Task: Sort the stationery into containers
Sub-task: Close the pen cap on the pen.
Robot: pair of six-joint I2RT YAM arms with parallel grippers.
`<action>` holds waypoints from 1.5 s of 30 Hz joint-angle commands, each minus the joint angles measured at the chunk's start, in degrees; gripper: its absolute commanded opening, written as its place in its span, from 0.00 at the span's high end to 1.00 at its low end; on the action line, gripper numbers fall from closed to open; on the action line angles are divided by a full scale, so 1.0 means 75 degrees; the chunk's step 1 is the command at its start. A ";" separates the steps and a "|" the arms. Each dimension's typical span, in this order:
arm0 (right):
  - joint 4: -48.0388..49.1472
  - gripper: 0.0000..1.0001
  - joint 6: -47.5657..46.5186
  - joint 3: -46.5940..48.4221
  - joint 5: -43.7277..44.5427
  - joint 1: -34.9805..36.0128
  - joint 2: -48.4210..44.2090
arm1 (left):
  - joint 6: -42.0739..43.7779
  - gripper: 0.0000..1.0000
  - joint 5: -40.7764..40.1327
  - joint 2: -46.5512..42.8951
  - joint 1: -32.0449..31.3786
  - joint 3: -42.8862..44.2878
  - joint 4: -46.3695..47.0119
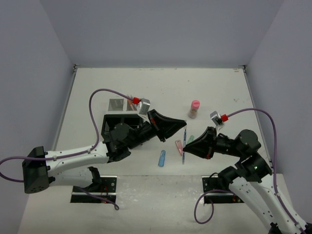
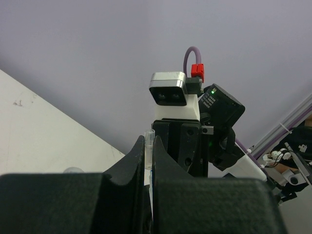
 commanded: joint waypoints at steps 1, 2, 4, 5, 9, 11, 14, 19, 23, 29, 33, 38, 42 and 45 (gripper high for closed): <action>-0.0023 1.00 -0.0101 0.0380 0.0180 0.0039 0.0068 | -0.0046 1.00 0.0014 0.0000 -0.0025 -0.0078 0.0474; -0.0033 1.00 -0.0111 0.0397 0.0185 0.0034 0.0079 | -0.0062 1.00 0.0024 0.0016 -0.0025 -0.0073 0.0485; -0.0034 1.00 -0.0111 0.0441 0.0174 0.0034 0.0135 | -0.0084 1.00 0.0025 0.0061 -0.0025 -0.0073 0.0496; -0.0041 1.00 -0.0111 0.0481 0.0197 0.0034 0.0153 | -0.0093 1.00 0.0025 0.0085 -0.0025 -0.0058 0.0496; -0.0207 1.00 -0.0205 0.0694 0.0378 0.0043 0.0281 | -0.0132 1.00 0.0254 0.0161 -0.0022 -0.0012 0.0482; -0.0270 1.00 -0.0295 0.0820 0.0396 0.0034 0.0380 | -0.0128 1.00 0.0286 0.0180 -0.0017 0.0015 0.0438; -0.0376 1.00 -0.0418 0.1024 0.0429 0.0034 0.0498 | -0.0076 1.00 0.0299 0.0180 -0.0025 0.0061 0.0295; -0.0834 1.00 -0.0833 0.1501 0.0824 0.0034 0.0679 | 0.0170 1.00 0.0369 0.0156 -0.0025 0.0166 -0.0210; -0.1402 1.00 -0.1290 0.2074 0.1124 0.0044 0.0889 | 0.0326 1.00 0.0397 0.0123 -0.0025 0.0235 -0.0642; -0.1840 1.00 -0.1803 0.2654 0.1329 0.0034 0.1251 | 0.0620 1.00 0.0307 0.0095 -0.0013 0.0495 -0.1516; -0.1574 1.00 -0.1681 0.2421 0.0966 0.0046 0.1268 | 0.0603 0.81 0.0134 0.0086 -0.0013 0.0633 -0.1768; -0.1626 1.00 -0.1740 0.2295 0.0900 0.0046 0.1262 | 0.0571 0.59 -0.0407 0.0134 -0.0013 0.0937 -0.2268; -0.1529 1.00 -0.1675 0.2232 0.0805 0.0034 0.1239 | 0.0499 0.56 -0.0131 0.0329 -0.0011 0.1115 -0.2113; -0.1436 1.00 -0.1613 0.2173 0.0799 0.0034 0.1262 | 0.0426 0.63 0.0160 0.0473 -0.0025 0.1151 -0.1951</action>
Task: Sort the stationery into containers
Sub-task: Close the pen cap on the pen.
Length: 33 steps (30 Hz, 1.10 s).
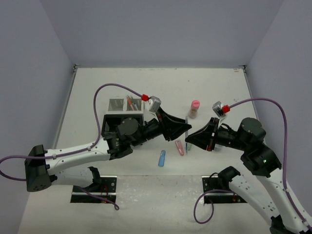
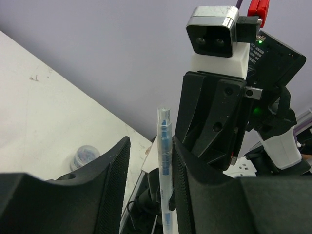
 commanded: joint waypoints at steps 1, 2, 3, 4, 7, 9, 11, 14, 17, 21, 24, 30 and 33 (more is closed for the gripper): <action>0.0615 1.00 -0.0010 0.0033 -0.0125 0.0002 0.0016 | 0.0114 0.68 0.0365 0.0317 0.0006 0.0311 -0.0044; 0.0633 1.00 0.0014 0.0011 -0.0077 0.0002 -0.0002 | 0.0103 0.76 0.0511 0.0364 0.0016 0.0325 0.0023; 0.0677 1.00 0.0036 0.0001 -0.0022 0.0002 0.0010 | 0.0103 0.81 0.0775 0.0411 0.0016 0.0344 0.0068; 0.0707 1.00 0.0049 0.0003 0.0019 0.0004 0.0021 | 0.0105 0.87 0.0892 0.0458 0.0016 0.0346 0.0108; 0.0714 1.00 0.0042 0.0050 0.0087 0.0002 0.0063 | 0.0149 1.00 0.1050 0.0412 0.0016 0.0269 0.0226; 0.0819 0.96 0.0045 0.0016 -0.0009 0.0014 0.0090 | 0.0215 1.00 0.0992 0.0286 0.0018 0.0204 0.0278; 0.1123 0.78 0.0154 -0.0158 -0.0325 0.0008 0.0115 | 0.0256 1.00 0.0958 0.0133 0.0028 0.0120 0.0359; 0.1560 0.64 0.0430 -0.0472 -0.0664 0.0002 0.0254 | 0.0256 1.00 0.0905 -0.0022 0.0016 0.0026 0.0613; 0.1824 0.60 0.0504 -0.0674 -0.0731 0.0014 0.0407 | 0.0232 1.00 0.0843 -0.0179 0.0016 -0.0106 0.0969; 0.2312 0.62 0.0684 -0.0834 -0.0961 0.0017 0.0546 | 0.0214 1.00 0.0753 -0.0240 0.0016 -0.0116 0.1081; 0.2586 0.70 0.0783 -0.0871 -0.1092 0.0066 0.0611 | 0.0185 1.00 0.0711 -0.0231 0.0019 -0.0136 0.1230; 0.3224 1.00 0.1017 -0.0987 -0.1232 0.0189 0.0619 | 0.0140 0.99 0.0569 -0.0090 0.0008 -0.0140 0.1401; 0.3032 1.00 0.0890 -0.0995 -0.1050 0.0190 0.0563 | 0.0303 0.84 0.0486 -0.0064 0.0005 -0.0034 0.1215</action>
